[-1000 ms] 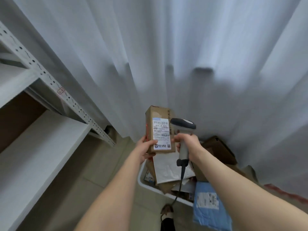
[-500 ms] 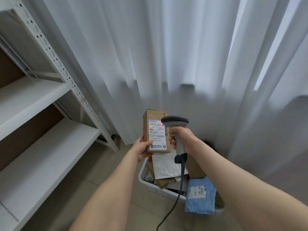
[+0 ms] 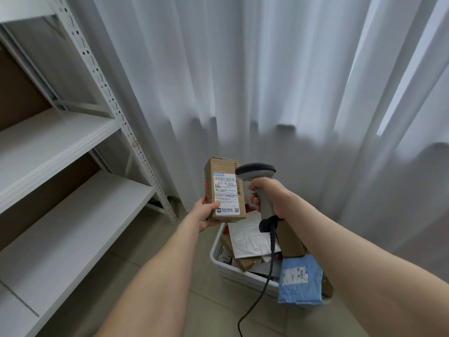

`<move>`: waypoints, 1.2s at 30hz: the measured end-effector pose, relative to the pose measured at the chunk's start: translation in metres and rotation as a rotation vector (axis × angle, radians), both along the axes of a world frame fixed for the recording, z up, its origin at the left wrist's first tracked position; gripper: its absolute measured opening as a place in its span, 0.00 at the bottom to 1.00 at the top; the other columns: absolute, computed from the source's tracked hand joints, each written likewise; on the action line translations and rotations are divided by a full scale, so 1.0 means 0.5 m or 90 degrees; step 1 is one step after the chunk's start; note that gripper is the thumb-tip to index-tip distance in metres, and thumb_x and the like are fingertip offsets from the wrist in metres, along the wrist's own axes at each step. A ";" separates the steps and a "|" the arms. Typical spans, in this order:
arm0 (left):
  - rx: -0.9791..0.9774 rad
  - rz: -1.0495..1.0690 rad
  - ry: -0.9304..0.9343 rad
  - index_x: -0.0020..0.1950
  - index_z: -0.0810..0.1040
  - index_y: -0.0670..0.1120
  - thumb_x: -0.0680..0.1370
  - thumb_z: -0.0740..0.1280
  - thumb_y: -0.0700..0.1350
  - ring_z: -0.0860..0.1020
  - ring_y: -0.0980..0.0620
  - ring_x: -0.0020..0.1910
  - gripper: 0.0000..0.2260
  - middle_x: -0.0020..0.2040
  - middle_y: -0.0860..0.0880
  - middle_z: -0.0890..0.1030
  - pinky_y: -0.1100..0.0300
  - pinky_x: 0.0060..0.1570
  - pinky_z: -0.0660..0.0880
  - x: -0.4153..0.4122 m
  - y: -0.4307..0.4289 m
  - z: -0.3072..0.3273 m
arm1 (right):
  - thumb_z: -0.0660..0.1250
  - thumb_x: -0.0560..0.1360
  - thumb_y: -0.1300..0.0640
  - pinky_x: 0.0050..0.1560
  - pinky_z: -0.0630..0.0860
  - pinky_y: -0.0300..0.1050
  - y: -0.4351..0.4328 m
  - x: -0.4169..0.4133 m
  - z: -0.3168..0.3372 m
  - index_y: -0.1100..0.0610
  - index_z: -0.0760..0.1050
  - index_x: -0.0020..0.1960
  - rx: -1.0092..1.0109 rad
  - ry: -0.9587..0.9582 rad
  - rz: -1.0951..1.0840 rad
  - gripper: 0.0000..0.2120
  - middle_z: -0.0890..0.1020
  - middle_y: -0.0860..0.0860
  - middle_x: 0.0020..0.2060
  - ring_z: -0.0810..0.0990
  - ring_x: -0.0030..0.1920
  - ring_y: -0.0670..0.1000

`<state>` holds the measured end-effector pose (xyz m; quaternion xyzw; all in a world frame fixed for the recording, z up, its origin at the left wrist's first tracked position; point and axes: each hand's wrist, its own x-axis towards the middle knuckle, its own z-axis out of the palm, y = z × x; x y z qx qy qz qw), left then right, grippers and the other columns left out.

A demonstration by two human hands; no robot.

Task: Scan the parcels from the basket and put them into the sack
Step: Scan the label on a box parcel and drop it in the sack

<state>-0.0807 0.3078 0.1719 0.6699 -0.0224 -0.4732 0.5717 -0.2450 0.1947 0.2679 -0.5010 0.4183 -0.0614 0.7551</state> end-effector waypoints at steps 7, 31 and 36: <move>-0.009 0.007 0.006 0.69 0.67 0.48 0.78 0.65 0.37 0.81 0.47 0.43 0.20 0.47 0.46 0.82 0.49 0.34 0.78 0.034 0.061 0.023 | 0.63 0.75 0.64 0.28 0.73 0.41 0.062 0.054 0.010 0.61 0.71 0.49 -0.024 0.009 -0.019 0.03 0.75 0.55 0.32 0.72 0.28 0.49; 0.071 0.253 0.012 0.55 0.78 0.47 0.72 0.70 0.60 0.80 0.46 0.50 0.20 0.49 0.44 0.82 0.53 0.47 0.81 0.033 0.579 0.003 | 0.73 0.73 0.58 0.49 0.80 0.52 0.506 0.188 -0.158 0.60 0.72 0.61 0.022 0.020 0.034 0.20 0.81 0.57 0.50 0.81 0.49 0.56; 0.102 0.343 -0.005 0.61 0.76 0.46 0.72 0.71 0.57 0.80 0.49 0.47 0.23 0.49 0.47 0.83 0.58 0.38 0.79 -0.031 0.740 -0.023 | 0.73 0.72 0.59 0.58 0.78 0.59 0.660 0.171 -0.199 0.61 0.71 0.60 0.056 0.050 0.077 0.20 0.81 0.59 0.52 0.81 0.52 0.59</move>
